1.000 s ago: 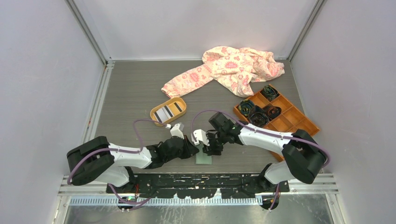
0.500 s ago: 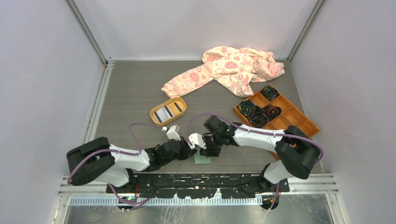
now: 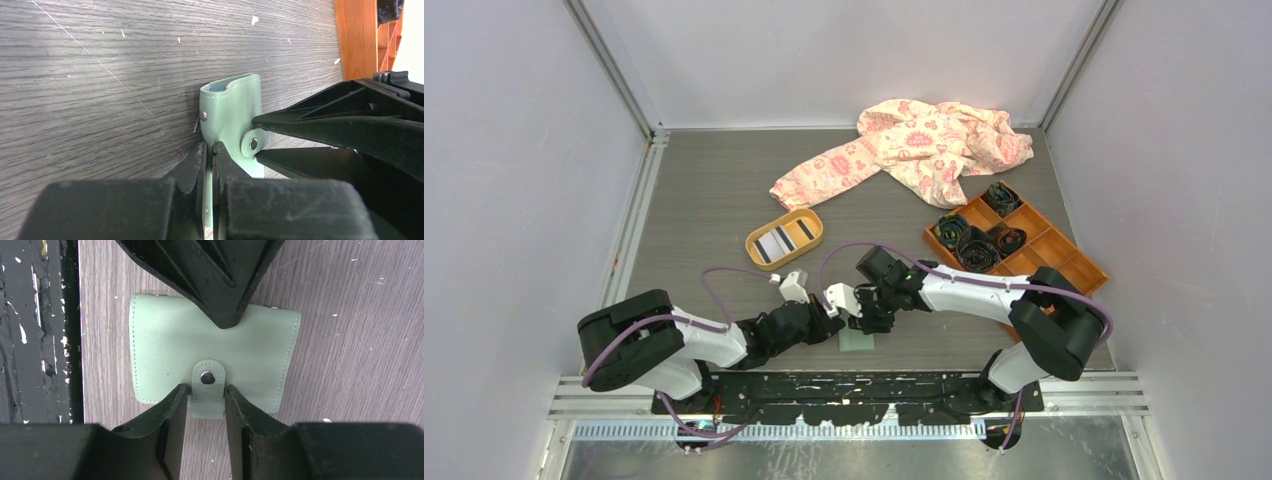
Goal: Put the credit cards into the card holder
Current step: Open the card holder at the center of the board.
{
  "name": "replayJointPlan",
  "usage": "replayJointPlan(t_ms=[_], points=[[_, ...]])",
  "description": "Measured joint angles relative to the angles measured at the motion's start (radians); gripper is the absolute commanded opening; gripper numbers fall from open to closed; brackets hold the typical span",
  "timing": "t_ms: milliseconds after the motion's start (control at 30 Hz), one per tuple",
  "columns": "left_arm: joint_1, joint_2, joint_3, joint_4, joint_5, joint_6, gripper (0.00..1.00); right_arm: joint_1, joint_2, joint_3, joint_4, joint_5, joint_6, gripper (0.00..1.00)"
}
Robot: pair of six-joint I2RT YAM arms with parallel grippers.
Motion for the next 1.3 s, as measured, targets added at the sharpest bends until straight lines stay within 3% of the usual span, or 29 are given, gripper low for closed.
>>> replayJointPlan(t_ms=[100,367,400,467,533,667,833,1033,1300], points=[[0.000,0.000,-0.005,0.011,-0.002,-0.003,0.00,0.001,0.000,0.002,0.000,0.003,0.007,0.02],[-0.001,0.000,-0.016,0.028,-0.013,-0.026,0.00,-0.031,0.000,0.003,0.010,-0.013,0.044,0.01],[-0.001,0.000,-0.016,0.031,-0.017,-0.027,0.00,-0.037,0.000,0.003,0.012,-0.014,0.048,0.06],[-0.001,0.000,-0.016,0.037,-0.023,-0.027,0.00,-0.046,0.000,0.003,0.015,-0.016,0.055,0.28],[-0.001,0.000,-0.016,0.037,-0.023,-0.027,0.00,-0.047,0.000,0.003,0.016,-0.018,0.058,0.43],[-0.001,0.002,-0.016,0.038,-0.022,-0.023,0.00,-0.047,0.000,0.003,0.017,-0.008,0.062,0.53],[0.000,0.024,-0.010,0.047,-0.015,-0.023,0.00,-0.026,0.000,0.003,0.024,0.034,0.070,0.56],[0.002,0.046,-0.009,0.073,-0.014,-0.023,0.00,0.002,0.000,0.005,0.024,0.074,0.089,0.44],[0.002,0.049,-0.009,0.078,-0.015,-0.020,0.00,0.020,0.021,0.036,-0.015,0.063,0.100,0.03]])
